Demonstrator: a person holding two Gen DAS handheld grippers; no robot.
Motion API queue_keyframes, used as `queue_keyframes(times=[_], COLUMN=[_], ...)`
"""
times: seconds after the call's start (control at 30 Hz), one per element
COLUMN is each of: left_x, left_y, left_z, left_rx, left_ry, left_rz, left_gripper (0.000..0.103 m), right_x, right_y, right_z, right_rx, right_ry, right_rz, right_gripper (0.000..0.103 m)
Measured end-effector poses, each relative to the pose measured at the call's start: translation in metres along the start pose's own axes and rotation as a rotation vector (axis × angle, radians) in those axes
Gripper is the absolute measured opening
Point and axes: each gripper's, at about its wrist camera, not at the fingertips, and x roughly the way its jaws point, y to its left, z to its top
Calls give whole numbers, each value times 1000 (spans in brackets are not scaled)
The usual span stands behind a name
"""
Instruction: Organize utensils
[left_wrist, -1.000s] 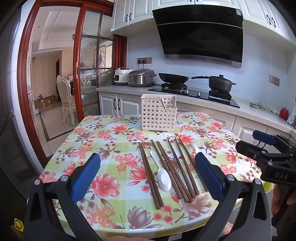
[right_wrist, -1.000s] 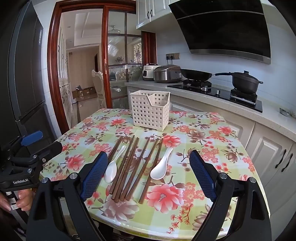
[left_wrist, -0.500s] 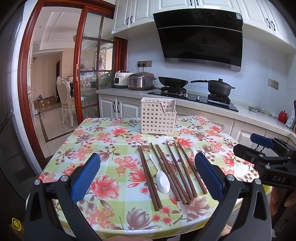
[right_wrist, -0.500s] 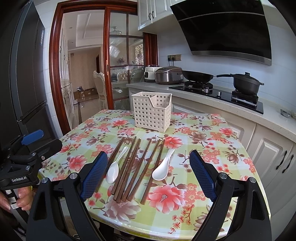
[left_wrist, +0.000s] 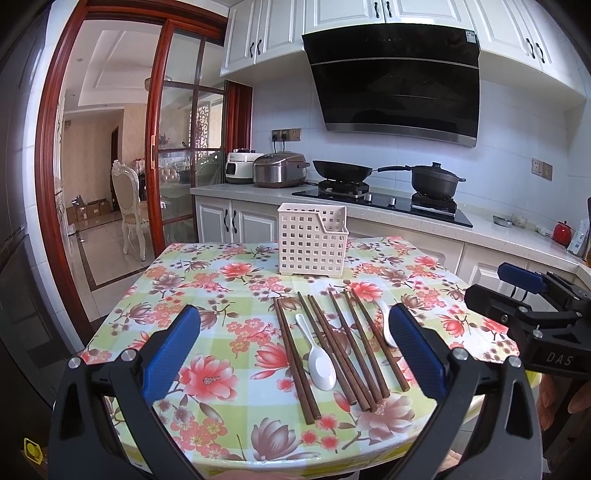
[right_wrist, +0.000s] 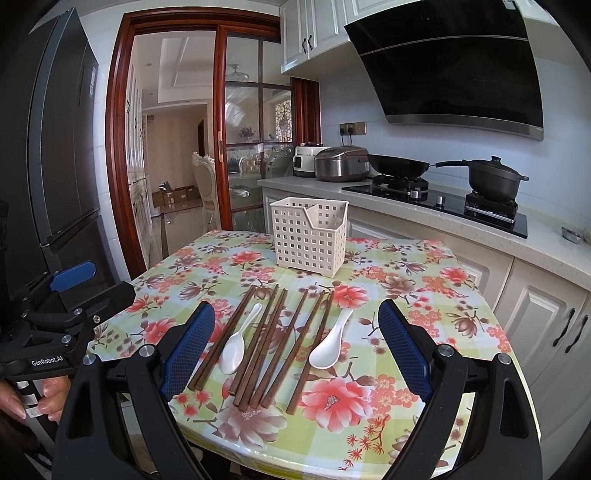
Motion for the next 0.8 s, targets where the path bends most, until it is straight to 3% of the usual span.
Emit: queue_keyframes(times=[0.8], left_x=[1], left_y=[0], left_z=[-1], left_rx=[4], left_ry=[-8], left_rz=[-2], left_gripper=[99], right_x=[-3], right_y=[1], right_z=[1], right_rx=[7], right_ry=[-3], right_rz=[3], right_gripper=[85])
